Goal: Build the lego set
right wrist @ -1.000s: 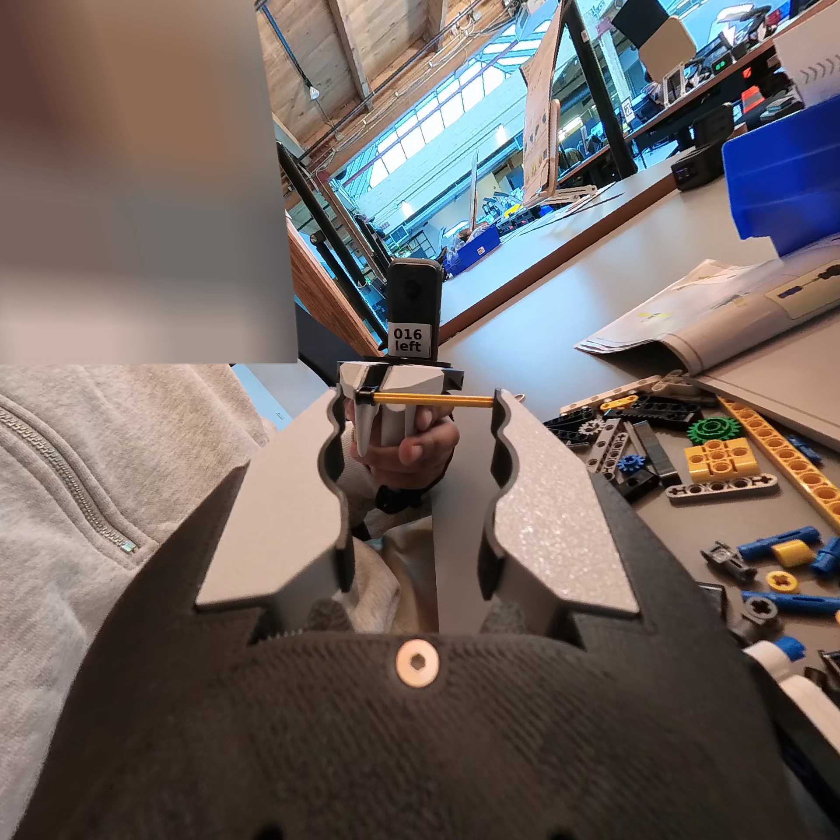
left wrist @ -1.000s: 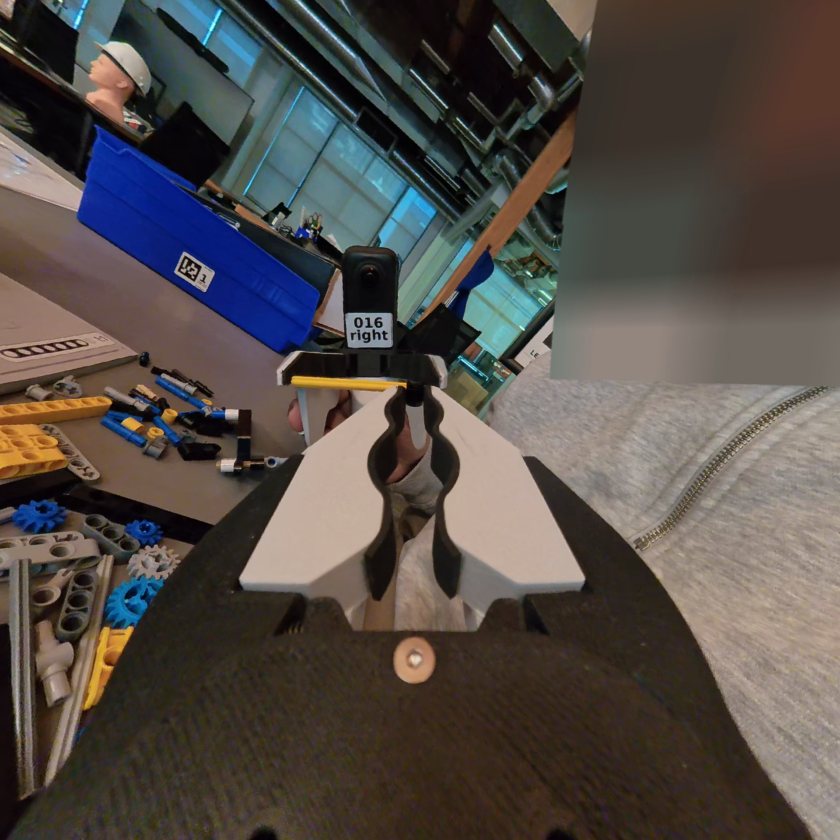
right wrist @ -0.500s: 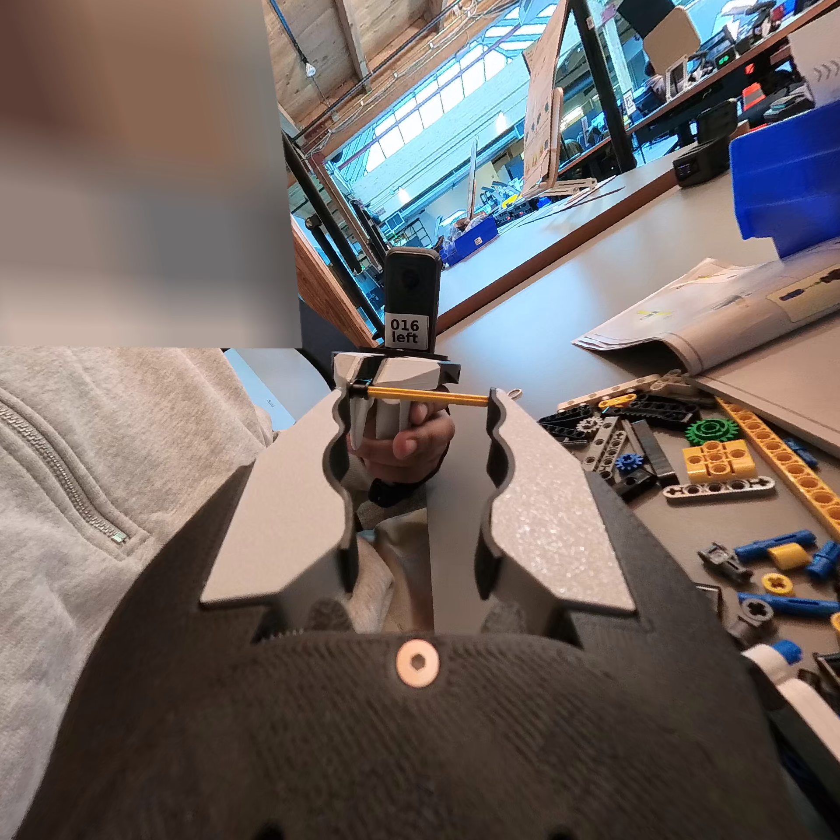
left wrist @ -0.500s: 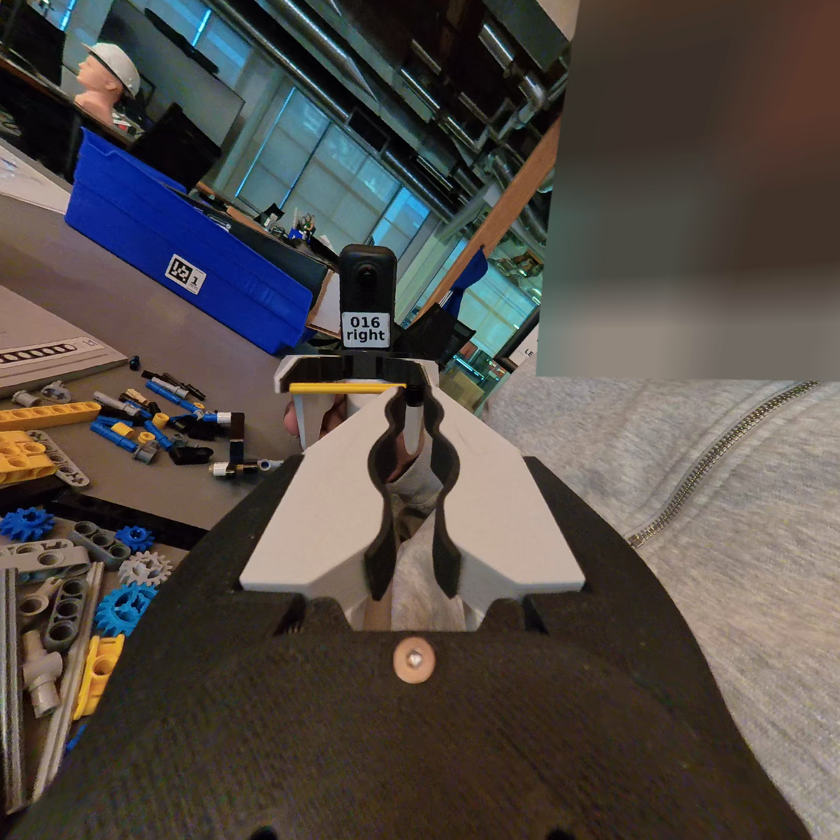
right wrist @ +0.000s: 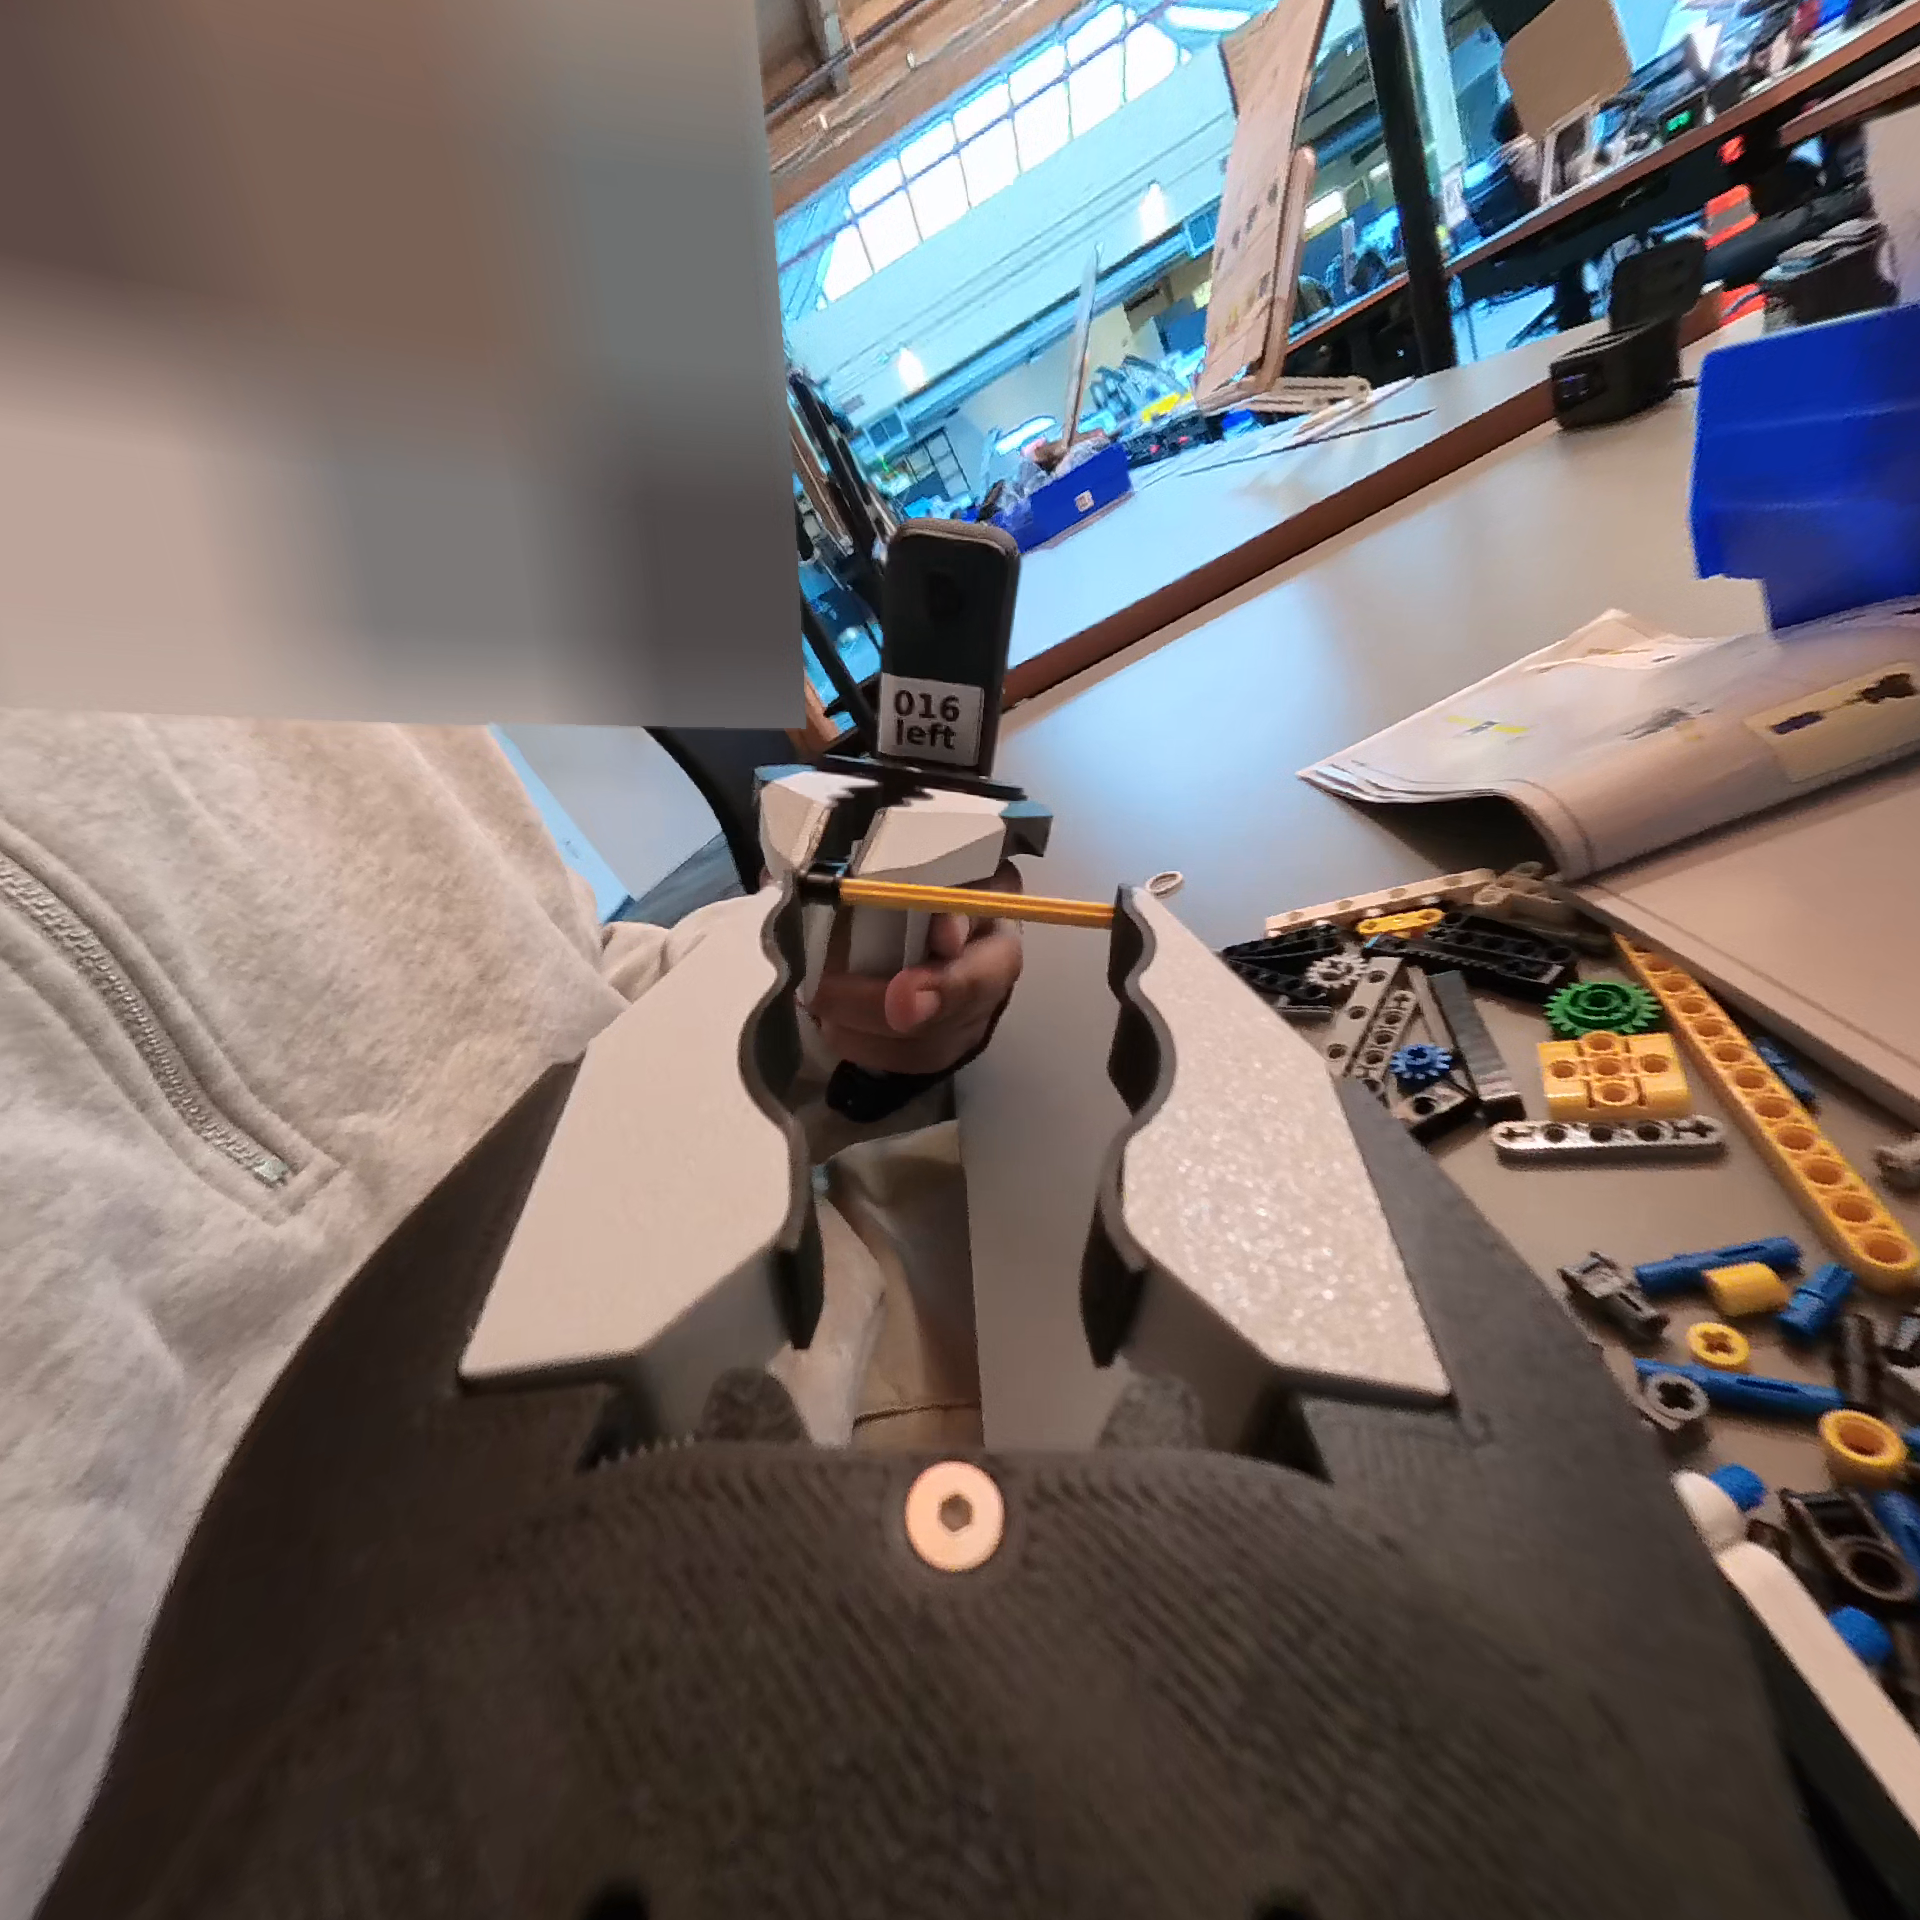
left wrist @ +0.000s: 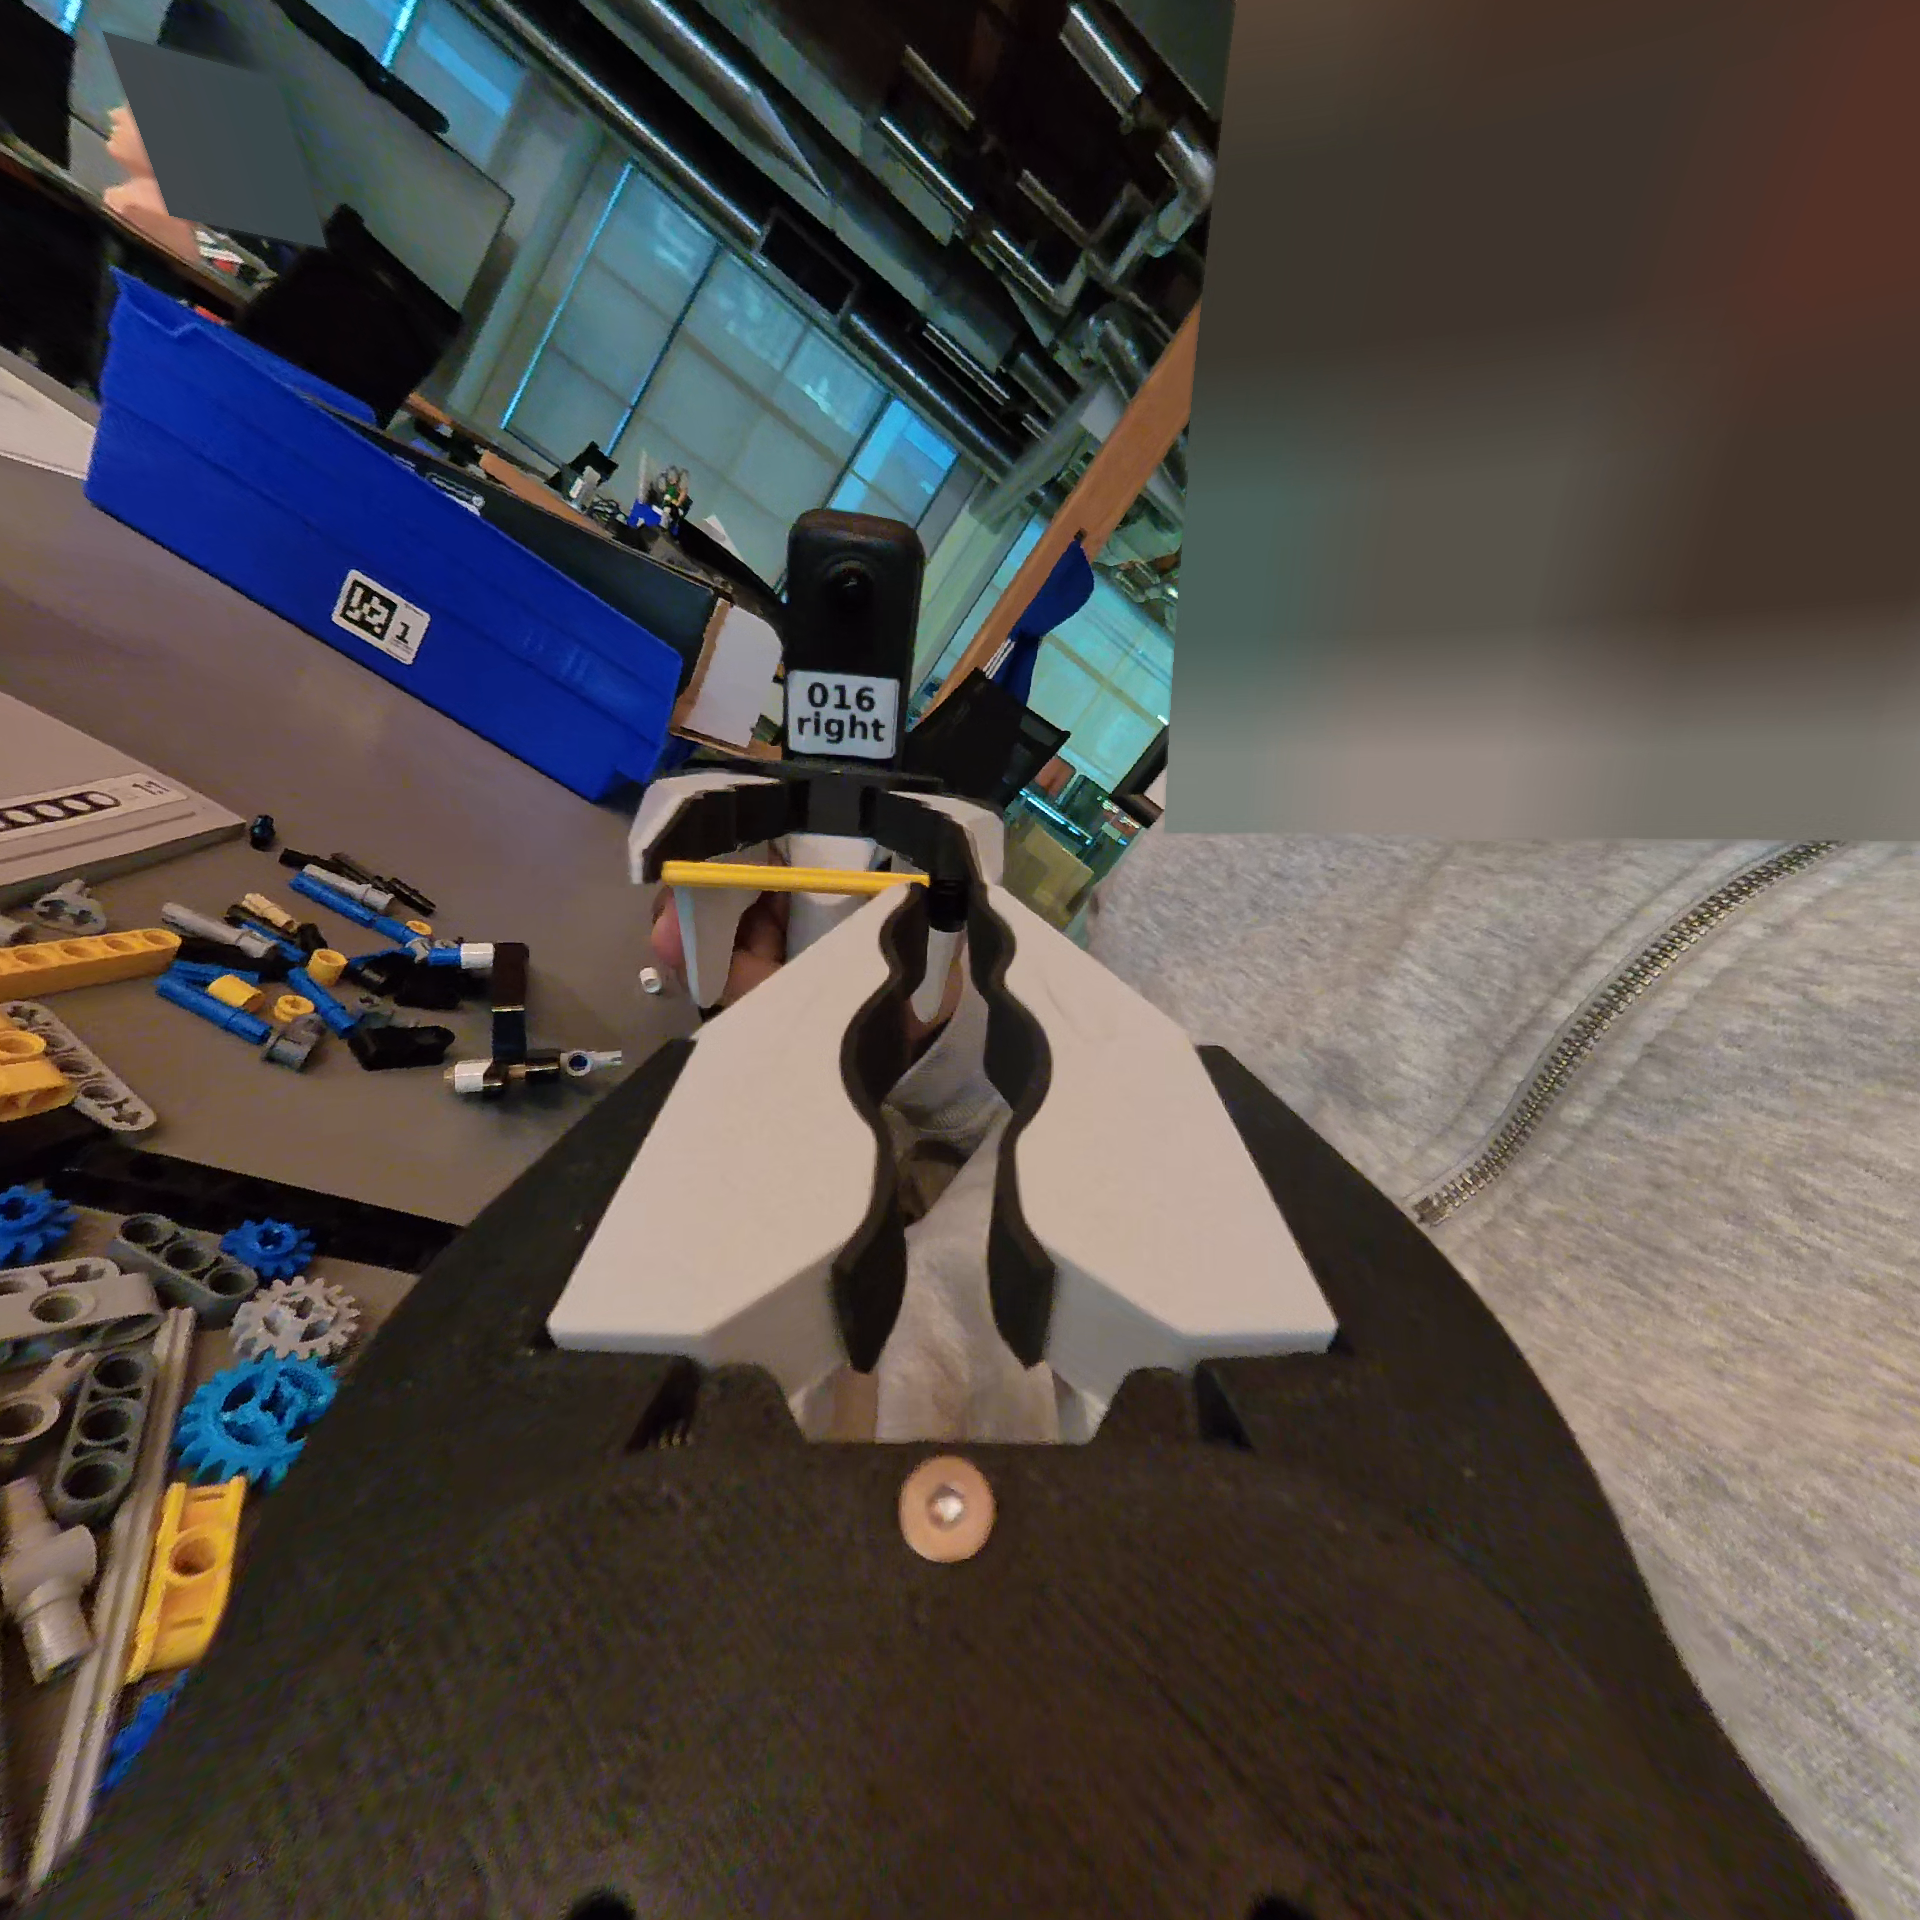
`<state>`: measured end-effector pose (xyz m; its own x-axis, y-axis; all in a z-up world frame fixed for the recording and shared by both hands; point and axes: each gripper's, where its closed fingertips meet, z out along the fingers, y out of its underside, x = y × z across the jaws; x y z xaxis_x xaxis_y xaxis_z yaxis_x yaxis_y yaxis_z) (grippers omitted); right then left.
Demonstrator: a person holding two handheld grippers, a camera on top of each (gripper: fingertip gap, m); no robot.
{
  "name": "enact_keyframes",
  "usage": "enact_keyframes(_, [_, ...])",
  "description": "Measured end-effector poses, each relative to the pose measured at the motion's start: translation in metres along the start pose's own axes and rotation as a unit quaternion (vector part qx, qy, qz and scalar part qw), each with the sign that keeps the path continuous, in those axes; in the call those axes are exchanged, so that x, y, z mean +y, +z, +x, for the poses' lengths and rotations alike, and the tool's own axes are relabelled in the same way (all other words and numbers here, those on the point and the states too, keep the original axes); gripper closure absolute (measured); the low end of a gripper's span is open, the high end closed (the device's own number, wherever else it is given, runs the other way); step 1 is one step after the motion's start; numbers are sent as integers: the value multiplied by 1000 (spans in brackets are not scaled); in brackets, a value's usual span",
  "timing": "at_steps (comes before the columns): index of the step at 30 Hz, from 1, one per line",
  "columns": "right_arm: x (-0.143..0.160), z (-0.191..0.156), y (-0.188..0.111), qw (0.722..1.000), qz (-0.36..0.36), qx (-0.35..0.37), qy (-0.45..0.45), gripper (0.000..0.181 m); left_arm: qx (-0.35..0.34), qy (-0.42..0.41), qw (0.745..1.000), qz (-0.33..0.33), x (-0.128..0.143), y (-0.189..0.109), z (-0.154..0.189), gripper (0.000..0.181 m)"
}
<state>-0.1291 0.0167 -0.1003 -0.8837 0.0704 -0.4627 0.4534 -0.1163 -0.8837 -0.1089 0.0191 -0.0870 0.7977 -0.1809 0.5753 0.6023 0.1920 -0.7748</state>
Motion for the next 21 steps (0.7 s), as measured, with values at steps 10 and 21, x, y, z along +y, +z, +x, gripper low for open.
enact_keyframes(10, [2,6,-2,999,-11,27,-18,123,-21,4,1000,-4,0,-2,-7,178])
enact_keyframes(21, [5,0,-8,999,-36,11,-40,123,-22,20,999,-26,9,4,-3,177])
